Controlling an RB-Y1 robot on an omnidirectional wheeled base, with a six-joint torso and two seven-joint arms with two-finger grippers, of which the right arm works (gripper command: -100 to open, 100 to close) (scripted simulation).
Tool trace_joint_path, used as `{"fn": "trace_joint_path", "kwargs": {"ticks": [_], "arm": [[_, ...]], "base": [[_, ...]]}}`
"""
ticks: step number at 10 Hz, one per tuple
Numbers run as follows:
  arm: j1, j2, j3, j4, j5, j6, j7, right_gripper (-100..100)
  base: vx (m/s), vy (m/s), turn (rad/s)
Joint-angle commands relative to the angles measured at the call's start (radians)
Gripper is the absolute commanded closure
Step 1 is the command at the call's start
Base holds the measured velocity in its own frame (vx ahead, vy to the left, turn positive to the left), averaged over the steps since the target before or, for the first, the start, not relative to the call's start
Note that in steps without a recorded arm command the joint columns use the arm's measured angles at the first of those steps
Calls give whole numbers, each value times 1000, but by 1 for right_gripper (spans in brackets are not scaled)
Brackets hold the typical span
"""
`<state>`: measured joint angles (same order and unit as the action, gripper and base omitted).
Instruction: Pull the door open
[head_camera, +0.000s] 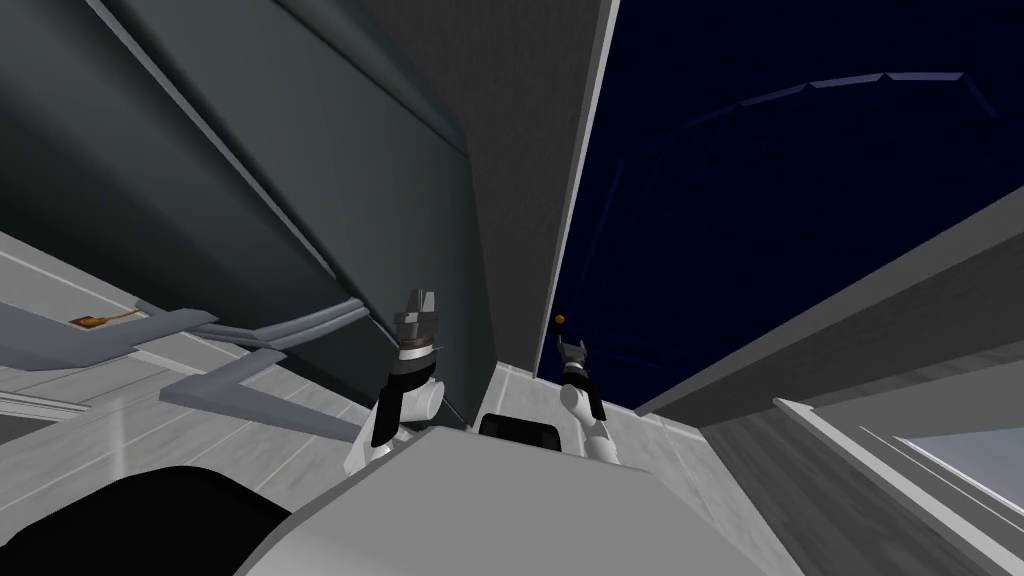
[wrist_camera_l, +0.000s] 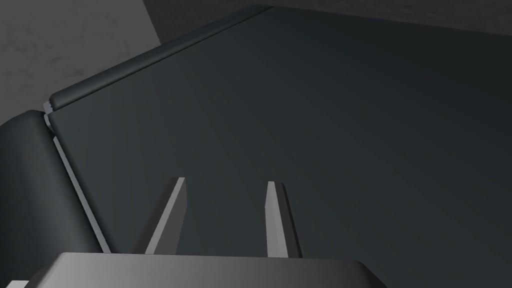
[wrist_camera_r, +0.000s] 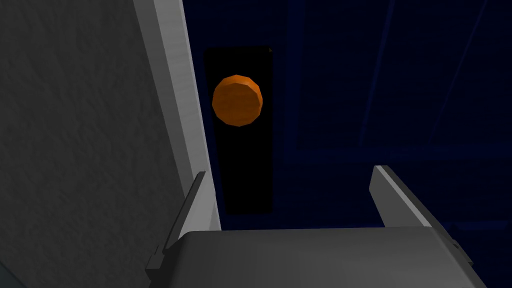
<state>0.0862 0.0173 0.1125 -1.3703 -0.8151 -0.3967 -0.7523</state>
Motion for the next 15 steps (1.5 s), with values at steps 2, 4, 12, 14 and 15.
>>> {"fn": "trace_joint_path", "kwargs": {"ticks": [2, 4, 12, 14, 15], "arm": [[-38, -21, -39, 46, -18, -12, -3, -100], [-72, -33, -80, 78, -37, -15, 4, -100], [-160, -28, -181, 157, -80, -33, 34, -100], [-160, -28, -181, 157, -80, -33, 34, 100], [-160, -28, -181, 157, -80, -33, 34, 100]], "base": [[24, -29, 22], [-14, -15, 76], [87, -10, 220], [-16, 6, -15], [-24, 4, 9]]}}
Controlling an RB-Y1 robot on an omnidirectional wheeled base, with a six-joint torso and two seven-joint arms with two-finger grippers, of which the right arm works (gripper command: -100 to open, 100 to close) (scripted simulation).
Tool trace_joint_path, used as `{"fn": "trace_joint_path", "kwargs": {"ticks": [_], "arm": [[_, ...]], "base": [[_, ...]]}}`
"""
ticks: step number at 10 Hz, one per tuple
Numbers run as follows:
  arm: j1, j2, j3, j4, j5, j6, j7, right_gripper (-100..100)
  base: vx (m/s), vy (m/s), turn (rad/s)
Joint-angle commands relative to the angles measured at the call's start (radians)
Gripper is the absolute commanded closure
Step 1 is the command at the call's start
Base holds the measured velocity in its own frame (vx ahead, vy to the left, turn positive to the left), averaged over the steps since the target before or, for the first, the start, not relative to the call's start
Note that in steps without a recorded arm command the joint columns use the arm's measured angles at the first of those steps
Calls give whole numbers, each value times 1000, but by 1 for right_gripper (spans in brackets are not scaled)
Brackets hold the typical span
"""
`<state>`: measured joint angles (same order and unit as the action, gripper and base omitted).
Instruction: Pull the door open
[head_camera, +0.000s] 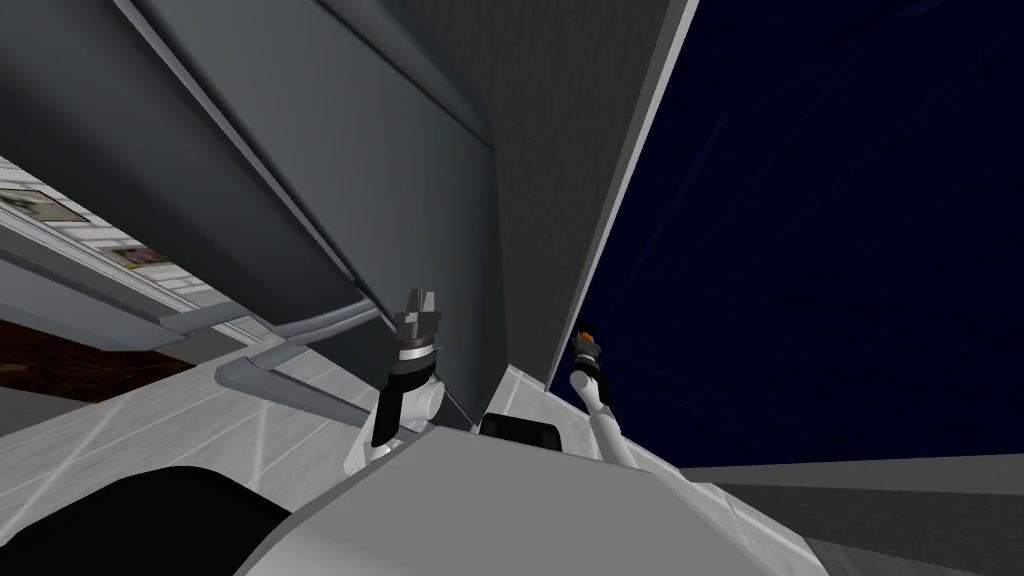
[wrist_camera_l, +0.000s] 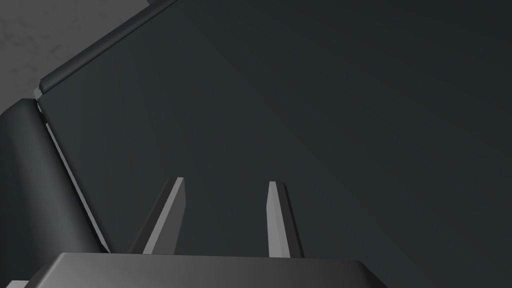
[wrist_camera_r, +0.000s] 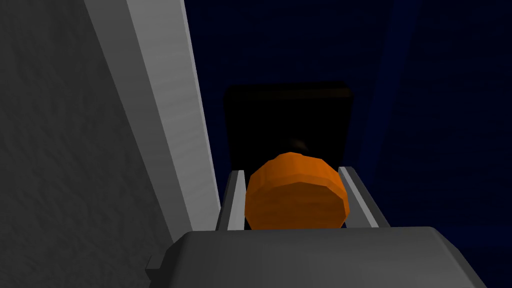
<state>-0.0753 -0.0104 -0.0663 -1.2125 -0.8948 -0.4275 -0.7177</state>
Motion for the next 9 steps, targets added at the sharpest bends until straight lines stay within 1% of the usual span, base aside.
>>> {"fn": "trace_joint_path", "kwargs": {"ticks": [1, 3, 4, 7, 8, 9], "arm": [[1, -1, -2, -1, 0, -2, 0, 100], [1, -1, -2, -1, 0, -2, 0, 100], [19, -12, 1, -7, 2, 3, 1, 100], [39, -27, 2, -22, 4, 3, 1, 100], [63, -42, 4, -43, 3, 3, 1, 100], [75, -49, 5, -54, 2, 3, 1, 100]], "base": [[-18, 3, 3], [-5, 1, 0], [-108, 13, -80], [-188, -15, -54], [-195, -62, 11], [-225, -64, 68]]}}
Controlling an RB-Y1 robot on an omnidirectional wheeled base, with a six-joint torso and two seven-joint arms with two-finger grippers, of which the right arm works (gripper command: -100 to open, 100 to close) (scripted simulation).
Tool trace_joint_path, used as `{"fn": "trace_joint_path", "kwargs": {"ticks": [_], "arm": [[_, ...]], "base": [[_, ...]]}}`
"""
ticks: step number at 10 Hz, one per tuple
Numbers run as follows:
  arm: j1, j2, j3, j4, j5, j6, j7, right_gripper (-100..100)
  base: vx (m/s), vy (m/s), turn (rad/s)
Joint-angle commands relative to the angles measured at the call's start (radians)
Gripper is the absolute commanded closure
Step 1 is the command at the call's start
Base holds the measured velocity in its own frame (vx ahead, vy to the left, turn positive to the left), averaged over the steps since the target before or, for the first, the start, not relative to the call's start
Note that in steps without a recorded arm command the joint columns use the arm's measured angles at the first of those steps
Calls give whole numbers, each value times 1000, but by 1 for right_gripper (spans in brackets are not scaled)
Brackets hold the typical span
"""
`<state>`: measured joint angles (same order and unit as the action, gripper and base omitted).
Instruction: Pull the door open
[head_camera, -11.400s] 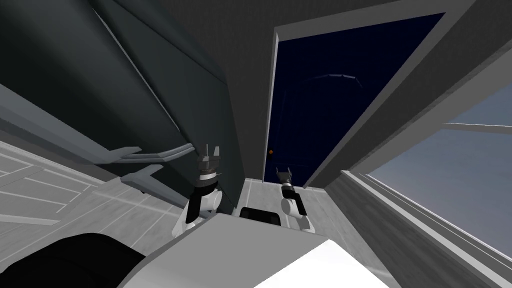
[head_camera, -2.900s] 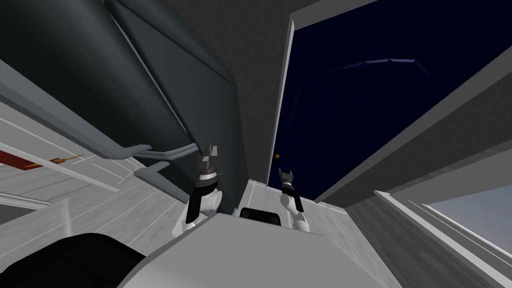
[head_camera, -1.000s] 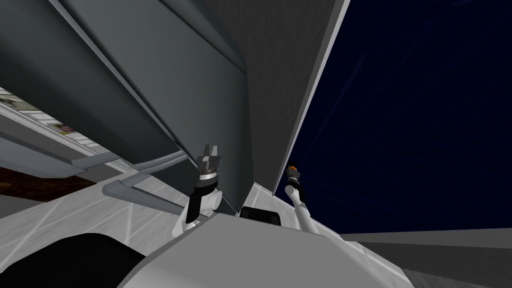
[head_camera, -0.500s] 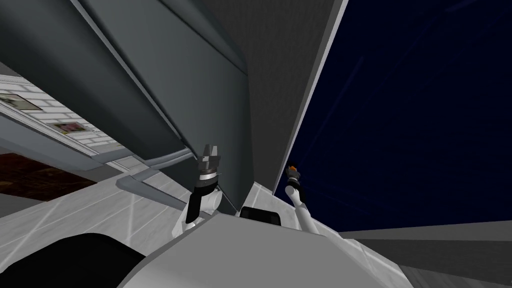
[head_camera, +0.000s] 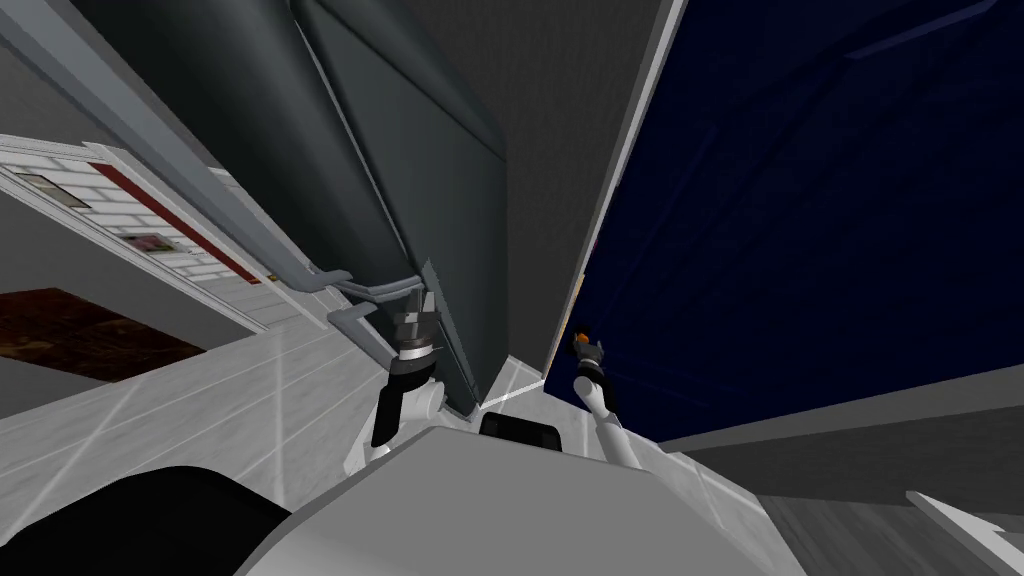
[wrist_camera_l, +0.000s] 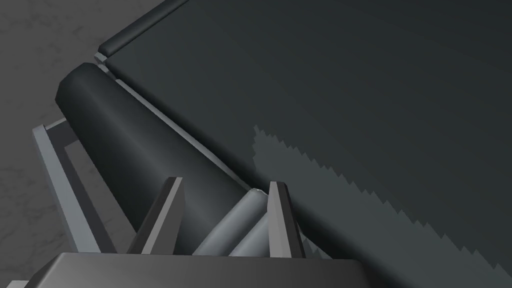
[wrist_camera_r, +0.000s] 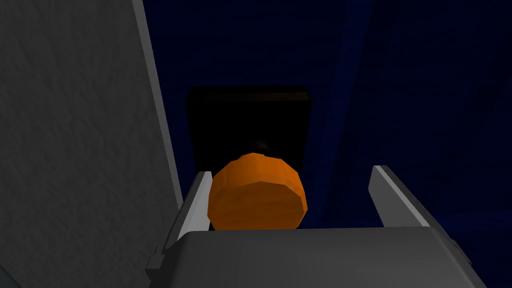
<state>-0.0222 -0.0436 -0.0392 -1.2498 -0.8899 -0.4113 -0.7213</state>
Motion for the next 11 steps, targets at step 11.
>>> {"fn": "trace_joint_path", "kwargs": {"ticks": [11], "arm": [[16, -43, 24, -1, -4, -11, -40, 100]], "base": [[-27, -9, 34]]}}
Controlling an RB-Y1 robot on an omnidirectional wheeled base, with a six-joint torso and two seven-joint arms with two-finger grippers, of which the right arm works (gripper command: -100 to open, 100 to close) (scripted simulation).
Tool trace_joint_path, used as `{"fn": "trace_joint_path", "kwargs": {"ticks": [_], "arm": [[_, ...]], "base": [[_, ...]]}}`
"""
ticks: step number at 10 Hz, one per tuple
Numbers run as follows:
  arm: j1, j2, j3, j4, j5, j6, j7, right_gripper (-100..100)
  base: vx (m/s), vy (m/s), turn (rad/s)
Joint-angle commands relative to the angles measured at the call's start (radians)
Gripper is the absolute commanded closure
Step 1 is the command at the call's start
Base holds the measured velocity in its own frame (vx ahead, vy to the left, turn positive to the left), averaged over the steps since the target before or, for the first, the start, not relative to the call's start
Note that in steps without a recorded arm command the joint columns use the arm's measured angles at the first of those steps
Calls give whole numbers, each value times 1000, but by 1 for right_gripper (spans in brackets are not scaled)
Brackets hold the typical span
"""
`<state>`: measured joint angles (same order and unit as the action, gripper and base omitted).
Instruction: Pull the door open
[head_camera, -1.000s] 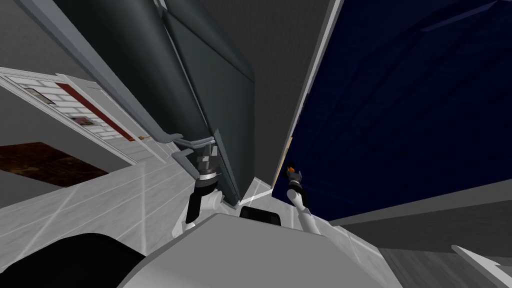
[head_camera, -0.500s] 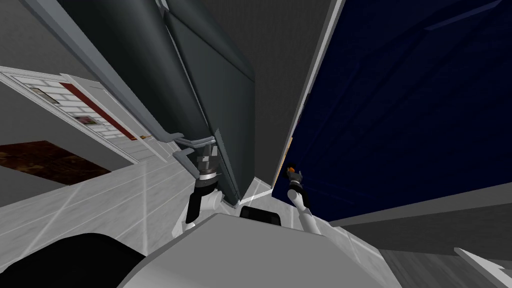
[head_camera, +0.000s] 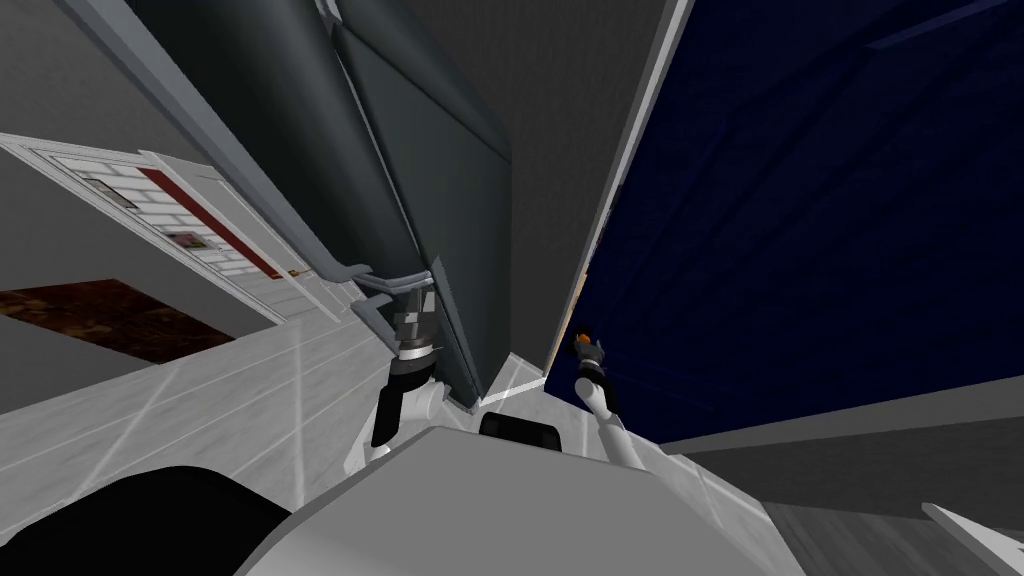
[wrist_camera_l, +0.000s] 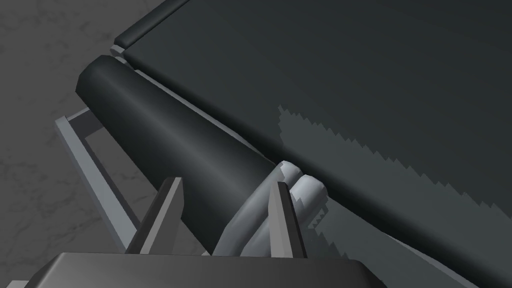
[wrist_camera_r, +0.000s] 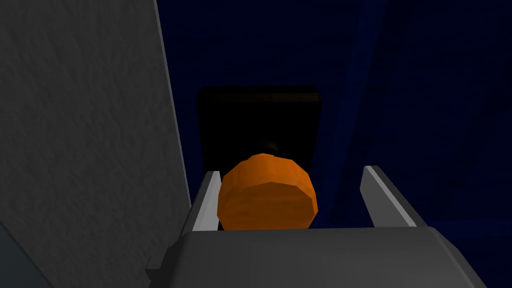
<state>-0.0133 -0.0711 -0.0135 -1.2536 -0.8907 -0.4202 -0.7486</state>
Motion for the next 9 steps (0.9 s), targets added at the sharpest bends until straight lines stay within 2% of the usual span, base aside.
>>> {"fn": "trace_joint_path", "kwargs": {"ticks": [1, 4, 5, 9], "arm": [[9, -23, 0, 3, -5, -2, -21, 100], [14, -52, 9, 3, -12, -3, -50, 100], [18, -74, 15, 4, -17, -3, -73, 100], [27, -125, 30, 4, -28, -4, -123, 100]], "base": [[-188, -25, 226], [-141, -6, 101], [-137, -29, 225], [-104, -5, 152]]}}
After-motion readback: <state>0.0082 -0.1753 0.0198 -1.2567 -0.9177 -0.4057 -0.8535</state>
